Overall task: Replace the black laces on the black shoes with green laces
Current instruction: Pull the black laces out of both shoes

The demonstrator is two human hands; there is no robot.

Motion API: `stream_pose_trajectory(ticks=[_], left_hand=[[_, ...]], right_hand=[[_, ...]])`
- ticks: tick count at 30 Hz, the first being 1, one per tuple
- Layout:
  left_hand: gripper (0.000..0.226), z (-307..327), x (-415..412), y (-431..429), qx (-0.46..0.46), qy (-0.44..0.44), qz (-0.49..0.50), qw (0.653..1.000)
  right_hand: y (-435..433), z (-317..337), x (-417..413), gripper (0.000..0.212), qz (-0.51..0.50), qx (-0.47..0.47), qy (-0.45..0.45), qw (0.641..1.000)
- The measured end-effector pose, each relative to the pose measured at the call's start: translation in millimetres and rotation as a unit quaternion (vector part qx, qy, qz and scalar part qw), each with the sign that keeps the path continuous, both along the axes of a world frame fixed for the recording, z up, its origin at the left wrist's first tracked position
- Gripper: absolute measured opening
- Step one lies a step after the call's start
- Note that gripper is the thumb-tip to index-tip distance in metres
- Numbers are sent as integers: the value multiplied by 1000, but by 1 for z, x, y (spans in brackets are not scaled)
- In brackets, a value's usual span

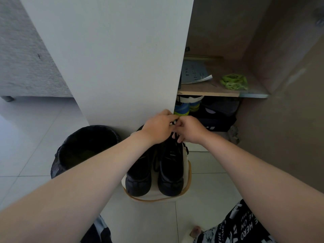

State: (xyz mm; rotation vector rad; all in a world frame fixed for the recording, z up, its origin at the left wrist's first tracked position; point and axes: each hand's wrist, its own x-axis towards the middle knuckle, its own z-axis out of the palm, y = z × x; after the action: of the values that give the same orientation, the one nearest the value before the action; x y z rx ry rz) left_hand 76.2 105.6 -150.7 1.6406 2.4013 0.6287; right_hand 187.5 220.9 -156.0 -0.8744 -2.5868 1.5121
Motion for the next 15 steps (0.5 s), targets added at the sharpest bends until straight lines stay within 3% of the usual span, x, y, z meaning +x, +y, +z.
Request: stream_pose_trajectory(ticks=[2, 5, 8, 11, 13, 15], left_hand=[[27, 0, 0, -1, -75, -3, 2, 997], [33, 2, 1, -4, -128, 9, 27, 991], [26, 9, 1, -1, -67, -136, 68, 986], [26, 19, 10, 2, 17, -298, 102, 949], [31, 22, 15, 4, 86, -351, 135, 923], [33, 21, 15, 6, 109, -339, 160, 920]], right_hand=[[0, 1, 0, 21, -8, 23, 4, 1000], [1, 5, 2, 16, -14, 17, -14, 1000], [3, 3, 6, 15, 18, -6, -87, 996], [2, -5, 10, 14, 45, -6, -145, 988], [1, -7, 12, 16, 40, -4, -145, 989], [-1, -6, 11, 23, 50, 2, -145, 988]])
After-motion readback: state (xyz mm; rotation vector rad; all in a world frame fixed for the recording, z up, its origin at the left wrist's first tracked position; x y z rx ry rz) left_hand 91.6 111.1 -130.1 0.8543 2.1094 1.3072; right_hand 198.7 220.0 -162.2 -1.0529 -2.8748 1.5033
